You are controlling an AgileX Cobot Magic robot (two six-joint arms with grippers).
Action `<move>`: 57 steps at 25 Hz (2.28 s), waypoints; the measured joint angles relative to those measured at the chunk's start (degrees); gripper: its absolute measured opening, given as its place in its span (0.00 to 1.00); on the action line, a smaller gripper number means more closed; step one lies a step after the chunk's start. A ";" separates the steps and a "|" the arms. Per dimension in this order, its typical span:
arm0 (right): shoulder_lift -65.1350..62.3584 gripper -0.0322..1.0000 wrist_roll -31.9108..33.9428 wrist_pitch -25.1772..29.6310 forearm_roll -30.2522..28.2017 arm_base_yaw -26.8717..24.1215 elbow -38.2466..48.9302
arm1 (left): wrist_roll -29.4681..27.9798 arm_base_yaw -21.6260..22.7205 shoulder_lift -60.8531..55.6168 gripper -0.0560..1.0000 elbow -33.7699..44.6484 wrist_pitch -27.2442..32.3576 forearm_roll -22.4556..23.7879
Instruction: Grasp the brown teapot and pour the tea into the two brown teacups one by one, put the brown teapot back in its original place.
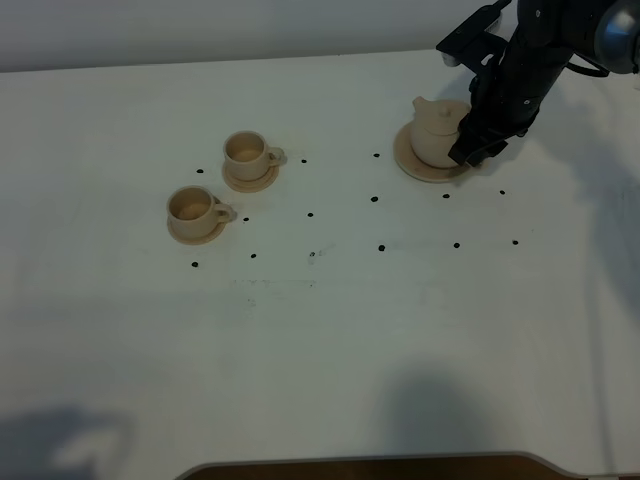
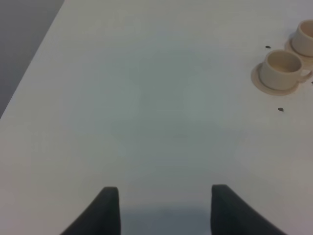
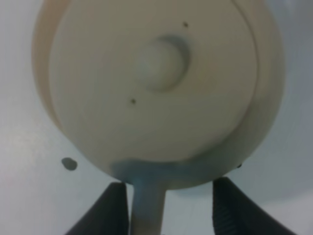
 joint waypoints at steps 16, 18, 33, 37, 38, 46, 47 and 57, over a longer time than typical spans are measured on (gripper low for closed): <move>1.24 0.19 0.00 2.27 -0.21 -0.05 -2.30 | 0.00 0.00 0.00 0.47 0.00 0.00 0.00; 1.56 0.13 0.00 2.60 -0.21 -0.05 -2.30 | 0.00 0.00 0.00 0.47 0.00 0.00 0.00; 3.25 0.12 1.13 6.47 3.03 -0.05 -7.61 | 0.31 0.00 0.00 0.47 0.00 0.00 0.00; 3.25 0.12 1.44 7.63 3.42 -0.05 -9.26 | 0.31 0.00 0.00 0.47 0.00 0.00 0.00; 3.25 0.12 1.58 7.75 3.42 -0.05 -9.38 | 0.31 0.00 0.00 0.47 0.00 0.00 0.00; 3.25 0.12 2.09 8.92 3.55 -0.05 -9.66 | 0.31 0.00 0.00 0.47 0.00 0.00 0.05; 3.25 0.12 2.32 9.29 3.55 -0.05 -9.66 | 0.31 0.00 0.00 0.47 0.00 0.00 0.05; 3.55 0.12 5.95 11.40 4.59 -0.05 -9.72 | 0.31 0.00 0.00 0.47 0.00 0.00 0.05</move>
